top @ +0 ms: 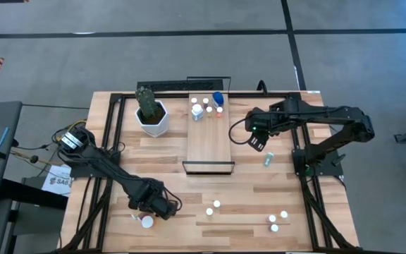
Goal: Pick and place medicine bottles onto shelf by color
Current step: Put the blue pill bottle on the shelf
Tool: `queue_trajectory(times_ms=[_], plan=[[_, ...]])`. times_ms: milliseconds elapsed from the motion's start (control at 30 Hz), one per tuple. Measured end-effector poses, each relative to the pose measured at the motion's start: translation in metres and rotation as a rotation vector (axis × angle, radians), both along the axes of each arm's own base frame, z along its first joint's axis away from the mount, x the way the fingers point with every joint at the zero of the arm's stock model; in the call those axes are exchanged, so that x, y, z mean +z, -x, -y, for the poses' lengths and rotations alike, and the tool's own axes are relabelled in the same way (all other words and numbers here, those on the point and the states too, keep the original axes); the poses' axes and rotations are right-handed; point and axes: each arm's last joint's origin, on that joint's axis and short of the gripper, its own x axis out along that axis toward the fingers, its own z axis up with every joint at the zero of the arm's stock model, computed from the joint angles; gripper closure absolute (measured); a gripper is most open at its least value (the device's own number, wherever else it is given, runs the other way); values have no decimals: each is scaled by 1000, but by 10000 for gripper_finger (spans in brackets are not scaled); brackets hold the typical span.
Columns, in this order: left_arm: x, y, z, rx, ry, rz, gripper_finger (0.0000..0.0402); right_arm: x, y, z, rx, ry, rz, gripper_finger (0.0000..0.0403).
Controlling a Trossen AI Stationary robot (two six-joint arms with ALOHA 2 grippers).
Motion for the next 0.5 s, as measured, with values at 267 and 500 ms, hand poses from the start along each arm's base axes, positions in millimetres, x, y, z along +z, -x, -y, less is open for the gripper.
queue_trajectory(times_ms=[267,500], plan=[[0,3,3,1,22,-29,227,0,0,0,0,-1,0,212],[0,2,2,-12,-2,-10,270,0,0,0,1,-1,0,212]])
